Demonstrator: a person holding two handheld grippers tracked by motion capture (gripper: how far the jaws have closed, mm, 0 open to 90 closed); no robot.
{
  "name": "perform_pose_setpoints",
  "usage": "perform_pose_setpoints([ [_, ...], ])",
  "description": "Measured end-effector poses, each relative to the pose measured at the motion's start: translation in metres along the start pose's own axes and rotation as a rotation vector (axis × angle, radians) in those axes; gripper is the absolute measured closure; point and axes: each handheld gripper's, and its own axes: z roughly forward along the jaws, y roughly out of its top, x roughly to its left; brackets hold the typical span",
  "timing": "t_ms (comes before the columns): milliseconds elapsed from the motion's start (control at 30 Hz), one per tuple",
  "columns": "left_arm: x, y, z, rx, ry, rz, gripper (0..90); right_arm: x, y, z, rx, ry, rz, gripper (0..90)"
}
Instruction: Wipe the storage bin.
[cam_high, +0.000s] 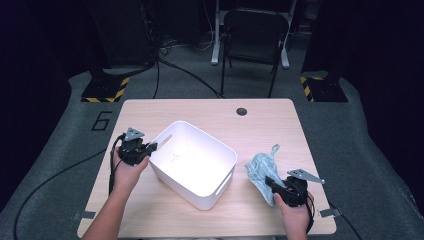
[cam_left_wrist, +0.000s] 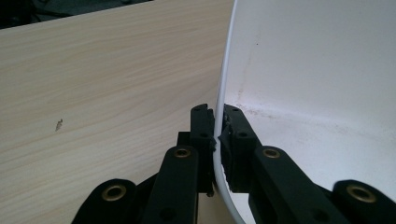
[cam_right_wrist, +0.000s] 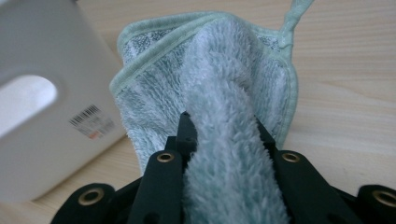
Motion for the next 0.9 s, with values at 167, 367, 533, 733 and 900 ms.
perform_pose_setpoints([
  [167, -0.001, 0.0, 0.0, 0.0, 0.004, 0.001, 83.8, 0.009, 0.011, -0.002, -0.04, 0.07, 0.043, 72.6],
  [367, -0.001, -0.001, -0.001, 0.003, 0.007, 0.004, 83.8, 0.026, 0.022, 0.0, -0.077, 0.122, 0.039, 72.5],
  [533, -0.002, -0.001, -0.002, 0.006, 0.008, -0.002, 83.8, 0.034, 0.025, 0.004, -0.083, 0.161, 0.059, 72.4],
  [733, -0.003, -0.002, -0.003, 0.008, 0.013, -0.003, 83.8, 0.024, 0.028, -0.007, -0.147, 0.163, 0.109, 72.3],
  [900, -0.006, -0.002, -0.004, 0.01, 0.021, 0.002, 83.5, 0.03, 0.035, -0.012, -0.167, 0.19, 0.095, 72.1],
])
